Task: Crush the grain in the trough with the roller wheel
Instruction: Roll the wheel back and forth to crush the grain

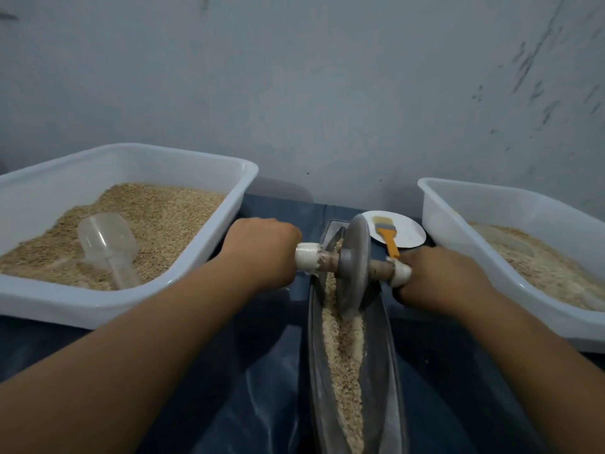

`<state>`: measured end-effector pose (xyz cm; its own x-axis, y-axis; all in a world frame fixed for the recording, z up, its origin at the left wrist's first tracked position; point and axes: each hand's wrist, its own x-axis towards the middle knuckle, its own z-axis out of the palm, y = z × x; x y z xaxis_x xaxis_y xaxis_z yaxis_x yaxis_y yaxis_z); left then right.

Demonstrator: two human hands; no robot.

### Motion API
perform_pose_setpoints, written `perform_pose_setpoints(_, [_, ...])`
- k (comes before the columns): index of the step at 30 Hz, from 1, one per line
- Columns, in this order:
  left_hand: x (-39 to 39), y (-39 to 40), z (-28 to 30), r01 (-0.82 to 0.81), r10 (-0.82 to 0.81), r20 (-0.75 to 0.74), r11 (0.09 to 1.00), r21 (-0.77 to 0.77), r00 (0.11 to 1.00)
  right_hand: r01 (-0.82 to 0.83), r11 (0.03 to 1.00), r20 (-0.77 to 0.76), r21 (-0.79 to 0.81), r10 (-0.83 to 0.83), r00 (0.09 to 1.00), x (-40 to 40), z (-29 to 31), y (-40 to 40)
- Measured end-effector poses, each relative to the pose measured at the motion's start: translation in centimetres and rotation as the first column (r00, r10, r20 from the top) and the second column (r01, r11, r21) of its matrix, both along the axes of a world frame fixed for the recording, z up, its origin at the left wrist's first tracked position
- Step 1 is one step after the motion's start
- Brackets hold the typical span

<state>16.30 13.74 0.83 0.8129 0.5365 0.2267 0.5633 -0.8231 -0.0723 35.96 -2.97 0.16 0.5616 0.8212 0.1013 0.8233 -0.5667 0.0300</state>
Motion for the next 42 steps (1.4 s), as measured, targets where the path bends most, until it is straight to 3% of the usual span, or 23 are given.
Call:
perform_pose_setpoints(4, [-0.9,-0.3,-1.2,0.028,-0.028,-0.005,0.997,0.077,1.000,-0.019,0.998,-0.135,-0.066,0.010,0.991,-0.3,-0.6,-1.7])
perform_pose_setpoints(9, [0.0,0.1,0.1,0.015,-0.015,-0.009,1.000,0.011,1.000,0.015,0.997,0.050,0.080,-0.019,0.999,-0.9,-0.7,-0.6])
perform_pose_setpoints(15, [-1.0,-0.7,-0.6,0.036,-0.034,-0.047,0.999,0.031,0.998,-0.014,0.998,-0.098,-0.055,0.009,0.995,-1.0,-0.8,-2.2])
perform_pose_setpoints(21, [-0.5,-0.4,-0.5,0.011,-0.012,-0.021,0.999,-0.052,1.000,-0.013,1.000,0.065,0.025,0.011,0.998,-1.1,-0.3,-0.4])
perform_pose_setpoints(25, [-0.2,-0.3,-0.2,0.012,-0.013,-0.029,0.999,-0.041,0.999,-0.017,0.999,-0.006,-0.032,0.017,1.000,-0.8,-0.1,-0.5])
perform_pose_setpoints(30, [-1.0,-0.8,-1.4,0.066,-0.068,0.012,0.993,0.095,0.998,-0.034,0.999,-0.081,-0.035,0.031,0.996,-0.6,-1.2,-1.4])
perform_pose_setpoints(35, [1.2,-0.2,0.9,0.030,-0.030,-0.027,1.000,0.003,0.999,-0.004,0.999,-0.024,0.037,0.005,1.000,-0.3,-0.5,0.7])
perform_pose_setpoints(37, [1.1,-0.2,0.7,0.044,-0.043,-0.027,0.999,0.004,0.999,-0.011,1.000,-0.073,0.015,0.012,0.997,-0.3,-0.4,0.4])
perform_pose_setpoints(40, [0.3,-0.3,-0.6,0.084,-0.085,0.005,0.991,0.108,0.996,-0.011,0.999,-0.153,-0.039,0.005,0.988,-0.5,-0.9,-0.7])
perform_pose_setpoints(42, [0.4,0.0,-1.0,0.093,-0.098,0.033,0.987,0.133,0.995,-0.002,1.000,-0.111,-0.010,0.001,0.994,-0.7,-1.1,-0.9])
